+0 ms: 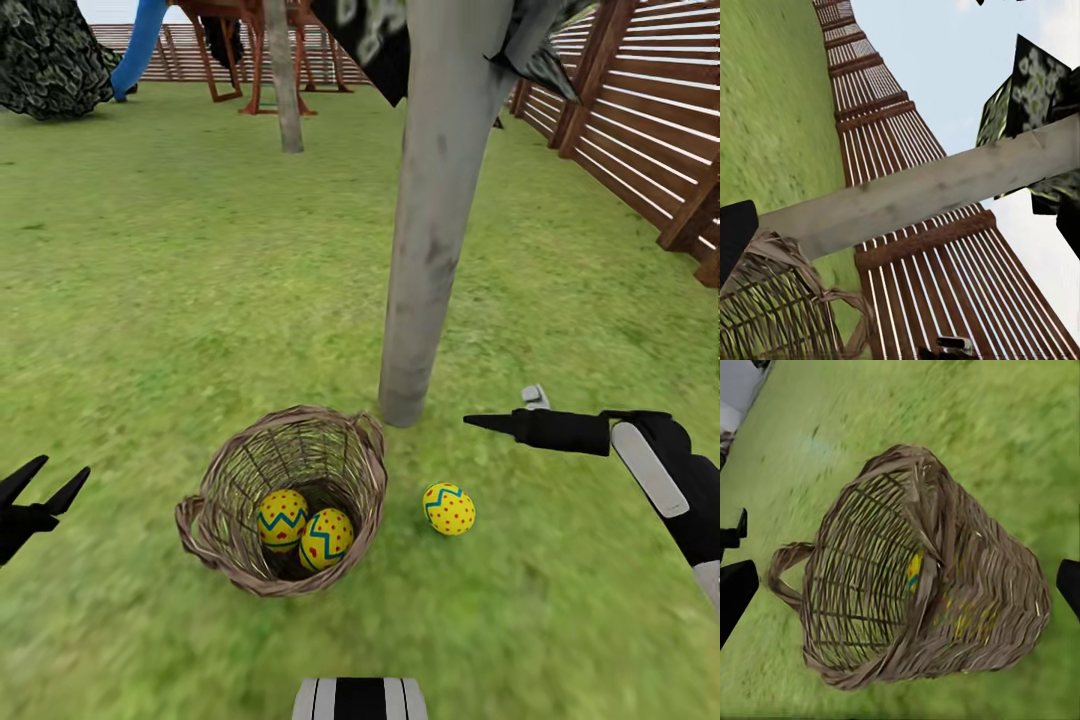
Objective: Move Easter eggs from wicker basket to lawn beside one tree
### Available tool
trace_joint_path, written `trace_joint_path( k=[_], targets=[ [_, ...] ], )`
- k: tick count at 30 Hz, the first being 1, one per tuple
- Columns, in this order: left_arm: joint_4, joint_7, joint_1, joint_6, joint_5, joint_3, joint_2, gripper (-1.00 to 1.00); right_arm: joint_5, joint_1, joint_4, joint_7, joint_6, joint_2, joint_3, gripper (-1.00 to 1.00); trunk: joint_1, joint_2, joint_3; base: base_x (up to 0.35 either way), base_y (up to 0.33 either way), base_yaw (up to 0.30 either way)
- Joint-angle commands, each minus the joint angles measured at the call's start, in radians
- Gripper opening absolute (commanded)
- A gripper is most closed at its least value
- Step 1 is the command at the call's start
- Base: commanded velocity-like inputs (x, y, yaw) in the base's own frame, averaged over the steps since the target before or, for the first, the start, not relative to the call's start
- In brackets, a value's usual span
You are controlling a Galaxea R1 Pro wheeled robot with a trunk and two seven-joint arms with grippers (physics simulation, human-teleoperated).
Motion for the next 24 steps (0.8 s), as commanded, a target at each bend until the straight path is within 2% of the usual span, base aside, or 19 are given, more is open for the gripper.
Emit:
trace_joint_path(
  k=[1, 4, 6, 8, 9, 13, 16, 18, 19, 20, 21, 22, 24],
  targets=[
    [0.001, -0.004, -0.001, 0.011, -0.001, -0.011, -0.001, 1.0, 0.005, 0.004, -0.019, -0.004, 0.003, 0.012, 0.013, 1.0, -0.001, 0.0, 0.003, 0.0, 0.0, 0.0],
    [0.001, -0.003, -0.001, 0.011, -0.002, -0.019, -0.003, 1.0, 0.01, 0.014, -0.054, -0.033, 0.003, 0.06, 0.063, 1.0, -0.002, 0.001, 0.015, 0.0, 0.0, 0.0],
    [0.002, -0.004, -0.001, 0.011, -0.001, -0.039, -0.002, 1.0, 0.012, 0.017, -0.106, -0.083, 0.003, 0.119, 0.106, 1.0, -0.003, 0.001, 0.023, 0.0, 0.0, 0.0],
    [0.002, -0.004, -0.001, 0.011, 0.0, -0.049, -0.002, 1.0, 0.012, 0.018, -0.13, -0.119, 0.003, 0.163, 0.141, 1.0, -0.004, 0.002, 0.03, 0.0, 0.0, 0.0],
    [0.002, -0.003, -0.001, 0.011, 0.0, -0.055, -0.004, 1.0, 0.012, 0.018, -0.138, -0.141, 0.003, 0.194, 0.174, 1.0, -0.004, 0.002, 0.034, 0.0, 0.0, 0.0],
    [0.003, -0.002, -0.001, 0.011, 0.0, -0.099, -0.005, 1.0, 0.013, 0.018, -0.145, -0.218, 0.0, 0.258, 0.279, 1.0, -0.006, 0.003, 0.05, 0.0, 0.0, 0.0],
    [0.003, -0.002, -0.001, 0.011, 0.001, -0.114, -0.005, 1.0, 0.013, 0.018, -0.145, -0.274, -0.001, 0.303, 0.307, 1.0, -0.007, 0.003, 0.061, 0.0, 0.0, 0.0],
    [0.003, -0.002, -0.001, 0.011, 0.001, -0.117, -0.005, 1.0, 0.015, 0.019, -0.144, -0.335, 0.0, 0.349, 0.315, 1.0, -0.008, 0.004, 0.069, 0.0, 0.0, 0.0],
    [0.003, -0.002, -0.001, 0.011, 0.001, -0.117, -0.005, 1.0, 0.016, 0.019, -0.144, -0.352, 0.0, 0.358, 0.317, 1.0, -0.009, 0.004, 0.073, 0.0, 0.0, 0.0],
    [0.003, -0.002, -0.001, 0.011, 0.001, -0.118, -0.005, 1.0, 0.022, 0.019, -0.142, -0.47, 0.001, 0.406, 0.332, 1.0, -0.009, 0.004, 0.077, 0.0, 0.0, 0.0],
    [0.003, -0.002, -0.001, 0.011, 0.001, -0.118, -0.005, 1.0, 0.023, 0.019, -0.141, -0.532, 0.001, 0.429, 0.341, 1.0, -0.01, 0.005, 0.081, 0.0, 0.0, 0.0],
    [0.002, -0.002, -0.001, 0.011, 0.002, -0.118, -0.004, 1.0, 0.025, 0.019, -0.14, -0.647, 0.001, 0.465, 0.358, 1.0, -0.01, 0.005, 0.084, 0.0, 0.0, 0.0],
    [0.001, -0.002, -0.001, 0.011, 0.002, -0.113, -0.002, 1.0, 0.026, 0.019, -0.139, -0.815, 0.002, 0.509, 0.377, 1.0, -0.011, 0.005, 0.092, 0.0, 0.0, 0.0]
  ],
)
